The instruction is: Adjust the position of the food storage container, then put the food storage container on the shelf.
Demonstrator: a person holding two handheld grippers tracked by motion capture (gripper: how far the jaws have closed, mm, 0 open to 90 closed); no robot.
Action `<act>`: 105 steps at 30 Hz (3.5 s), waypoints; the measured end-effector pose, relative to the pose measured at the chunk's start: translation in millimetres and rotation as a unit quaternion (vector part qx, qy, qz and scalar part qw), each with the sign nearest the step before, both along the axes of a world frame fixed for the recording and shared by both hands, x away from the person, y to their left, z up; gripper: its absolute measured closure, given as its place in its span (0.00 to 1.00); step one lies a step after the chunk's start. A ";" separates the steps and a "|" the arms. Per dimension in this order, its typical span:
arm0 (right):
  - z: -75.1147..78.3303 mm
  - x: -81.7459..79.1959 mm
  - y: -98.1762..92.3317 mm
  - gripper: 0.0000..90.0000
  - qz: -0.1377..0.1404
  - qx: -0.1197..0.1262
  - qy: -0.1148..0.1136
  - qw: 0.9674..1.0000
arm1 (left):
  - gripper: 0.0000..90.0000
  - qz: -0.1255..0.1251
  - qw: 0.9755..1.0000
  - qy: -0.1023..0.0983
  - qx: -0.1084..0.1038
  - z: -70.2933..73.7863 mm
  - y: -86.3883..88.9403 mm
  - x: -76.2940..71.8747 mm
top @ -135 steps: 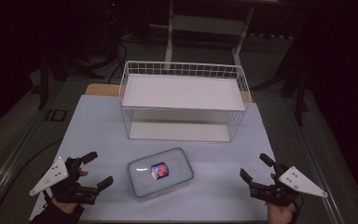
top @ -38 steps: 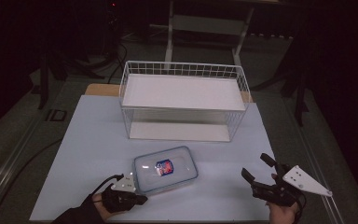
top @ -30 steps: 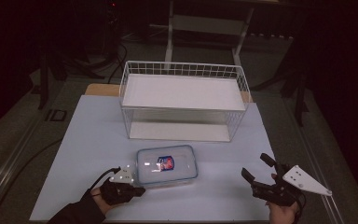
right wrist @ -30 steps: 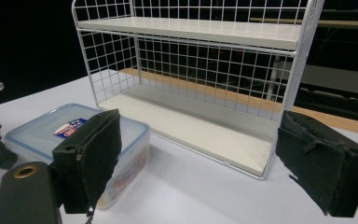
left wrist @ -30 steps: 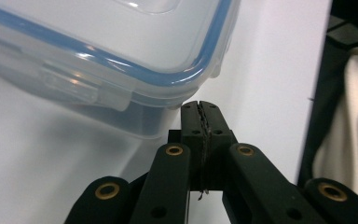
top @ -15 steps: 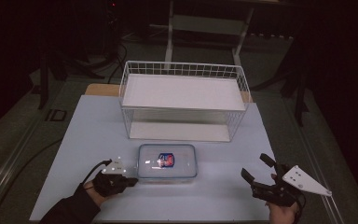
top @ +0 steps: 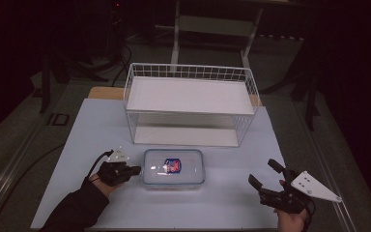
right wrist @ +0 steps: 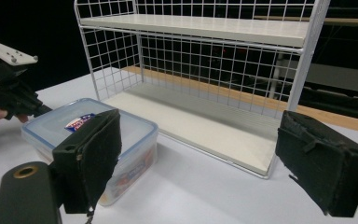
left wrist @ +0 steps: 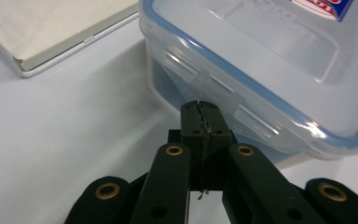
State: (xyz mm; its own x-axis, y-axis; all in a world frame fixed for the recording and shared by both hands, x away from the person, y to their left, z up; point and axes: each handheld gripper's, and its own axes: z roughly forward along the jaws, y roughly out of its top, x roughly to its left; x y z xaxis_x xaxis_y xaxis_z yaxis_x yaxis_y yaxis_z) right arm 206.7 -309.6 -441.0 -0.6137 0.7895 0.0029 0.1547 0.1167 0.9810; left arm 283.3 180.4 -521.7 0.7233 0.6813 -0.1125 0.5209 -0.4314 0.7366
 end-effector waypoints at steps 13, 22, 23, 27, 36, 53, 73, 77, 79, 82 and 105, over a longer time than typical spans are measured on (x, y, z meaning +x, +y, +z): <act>-0.4 0.0 1.7 0.16 0.005 0.000 0.002 1.000 | 0.99 -0.027 1.000 0.001 -0.004 -0.1 -31.8 11.1; -1.1 -0.1 4.1 0.16 0.008 -0.003 0.003 1.000 | 0.99 -0.039 0.999 -0.003 -0.006 0.3 -50.4 17.3; -1.0 -0.3 4.4 0.16 0.009 -0.005 0.002 1.000 | 0.99 -0.041 0.999 -0.003 -0.006 0.3 -52.3 17.8; -1.4 -0.1 5.4 0.16 0.010 -0.006 0.002 1.000 | 0.99 -0.041 0.999 -0.008 -0.005 0.7 -58.0 20.2; -3.7 -1.6 13.2 0.15 0.024 -0.014 -0.001 1.000 | 0.72 -0.004 0.998 -0.034 -0.045 28.8 -36.5 10.3; 3.0 13.2 42.6 0.12 0.035 -0.039 -0.013 0.999 | 0.02 -0.054 0.989 -0.018 -0.136 81.1 -61.8 -2.5; 1.8 42.3 58.9 0.15 0.064 -0.051 0.074 0.994 | 0.04 0.044 0.969 0.175 -0.167 29.7 -54.3 44.4; -2.3 44.9 62.4 0.12 0.070 -0.063 0.091 0.991 | 0.06 0.061 0.955 0.229 -0.181 16.8 -50.8 51.9; -3.8 45.2 65.0 0.12 0.061 -0.062 0.089 0.992 | 0.06 0.066 0.948 0.249 -0.184 11.0 -50.4 54.5; -6.4 48.8 65.9 0.12 0.063 -0.056 0.106 0.991 | 0.11 0.075 0.938 0.278 -0.192 3.7 -49.1 58.0; -36.2 71.1 56.9 0.19 0.066 -0.022 0.232 0.970 | 0.57 0.001 0.921 0.305 -0.241 -3.6 -42.8 56.2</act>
